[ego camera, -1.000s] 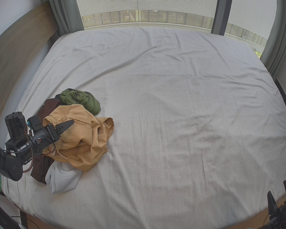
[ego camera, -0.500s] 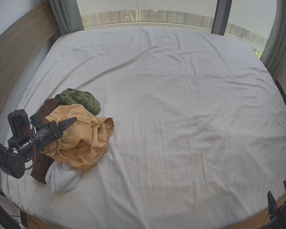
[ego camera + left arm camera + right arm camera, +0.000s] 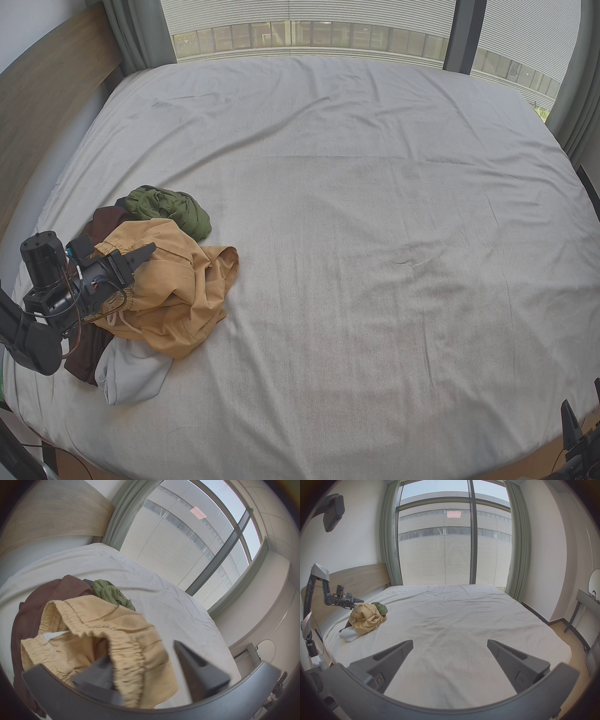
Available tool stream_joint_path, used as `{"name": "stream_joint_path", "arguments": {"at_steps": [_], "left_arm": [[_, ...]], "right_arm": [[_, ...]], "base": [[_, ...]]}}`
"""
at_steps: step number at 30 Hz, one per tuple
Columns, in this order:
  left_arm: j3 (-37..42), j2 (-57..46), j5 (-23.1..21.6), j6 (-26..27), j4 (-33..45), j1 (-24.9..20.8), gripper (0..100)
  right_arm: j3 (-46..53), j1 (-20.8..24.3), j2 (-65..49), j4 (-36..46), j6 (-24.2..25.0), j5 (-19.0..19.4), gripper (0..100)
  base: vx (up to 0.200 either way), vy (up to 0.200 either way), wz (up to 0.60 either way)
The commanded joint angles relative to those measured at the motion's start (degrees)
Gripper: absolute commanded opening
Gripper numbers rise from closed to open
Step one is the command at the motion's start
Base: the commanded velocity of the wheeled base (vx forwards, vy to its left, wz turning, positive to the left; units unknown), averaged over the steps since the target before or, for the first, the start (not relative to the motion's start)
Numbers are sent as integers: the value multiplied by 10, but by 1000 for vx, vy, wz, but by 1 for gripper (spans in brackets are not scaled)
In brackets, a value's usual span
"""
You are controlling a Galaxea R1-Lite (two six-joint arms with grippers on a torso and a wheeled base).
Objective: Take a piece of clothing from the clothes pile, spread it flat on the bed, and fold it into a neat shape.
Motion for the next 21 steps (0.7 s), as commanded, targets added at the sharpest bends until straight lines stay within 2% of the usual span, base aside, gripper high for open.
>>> {"name": "stream_joint_path", "arguments": {"at_steps": [1, 13, 21], "left_arm": [[7, 14, 0, 0, -4, 1, 0], [25, 4, -4, -1, -42, -5, 0], [41, -55, -49, -2, -49, -48, 0]], "right_arm": [[10, 0, -9, 0, 0, 0, 100], [10, 0, -9, 0, 0, 0, 100], [10, 0, -9, 0, -1, 0, 100]], "base": [[0, 0, 0], [0, 0, 0], [0, 0, 0]]}}
